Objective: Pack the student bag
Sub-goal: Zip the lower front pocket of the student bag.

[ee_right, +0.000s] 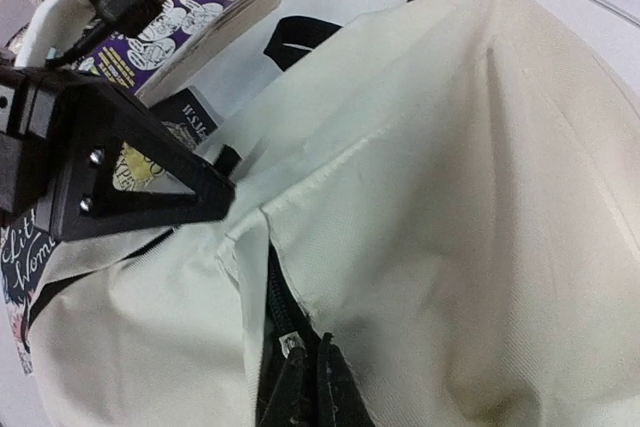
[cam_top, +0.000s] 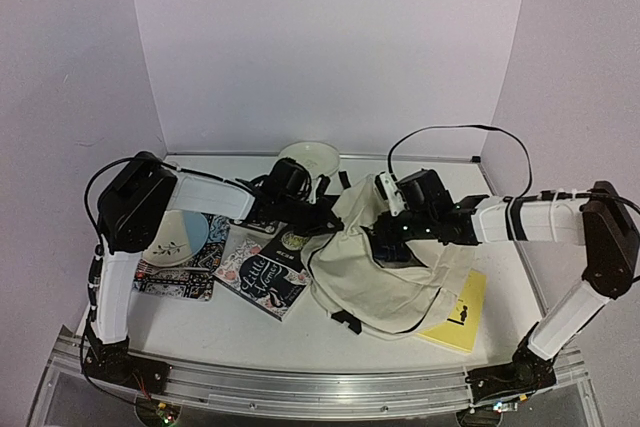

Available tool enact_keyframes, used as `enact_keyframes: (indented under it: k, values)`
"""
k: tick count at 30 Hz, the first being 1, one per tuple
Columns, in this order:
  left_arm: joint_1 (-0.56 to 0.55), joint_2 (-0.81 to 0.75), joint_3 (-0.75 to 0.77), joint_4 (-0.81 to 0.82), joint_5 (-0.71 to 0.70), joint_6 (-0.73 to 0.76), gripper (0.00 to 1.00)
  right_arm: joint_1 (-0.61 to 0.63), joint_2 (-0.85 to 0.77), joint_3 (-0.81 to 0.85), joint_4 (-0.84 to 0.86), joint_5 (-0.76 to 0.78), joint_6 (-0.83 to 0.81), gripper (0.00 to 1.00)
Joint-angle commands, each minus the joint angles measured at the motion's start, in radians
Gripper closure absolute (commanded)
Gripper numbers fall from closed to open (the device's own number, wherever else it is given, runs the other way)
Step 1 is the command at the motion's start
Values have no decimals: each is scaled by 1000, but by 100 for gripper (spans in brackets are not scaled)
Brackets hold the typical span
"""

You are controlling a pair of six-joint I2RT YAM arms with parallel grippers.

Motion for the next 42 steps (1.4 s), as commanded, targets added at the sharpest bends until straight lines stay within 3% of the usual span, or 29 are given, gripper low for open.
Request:
enact_keyframes:
  k: [1,6,13,19,28,35,37,42]
  values:
    - [107,-45,-29,-45,-116,-33,100,-58,-142,-76,-87,60,23,100]
    - [110,-48,-14,-18,-94,-36,100,-67,-176,-86,-79,1,29,100]
    - [131,-71,-48,-18,-123,-32,100,-94,-217,-163,-79,48,80,100]
    - [142,-76,-70,-18,-136,-30,100,-194,-287,-246,-123,117,195,100]
    - [166,-75,-79,-18,-146,-36,100,-313,-236,-302,-142,9,331,100]
    - [185,-69,-92,-19,-152,-36,100,-396,-289,-332,-141,16,339,100]
    - [185,-56,-92,-17,-137,-41,100,-411,-284,-342,-113,-29,328,100]
    - [154,-39,-93,15,-82,-53,100,-412,-201,-358,58,-307,319,100]
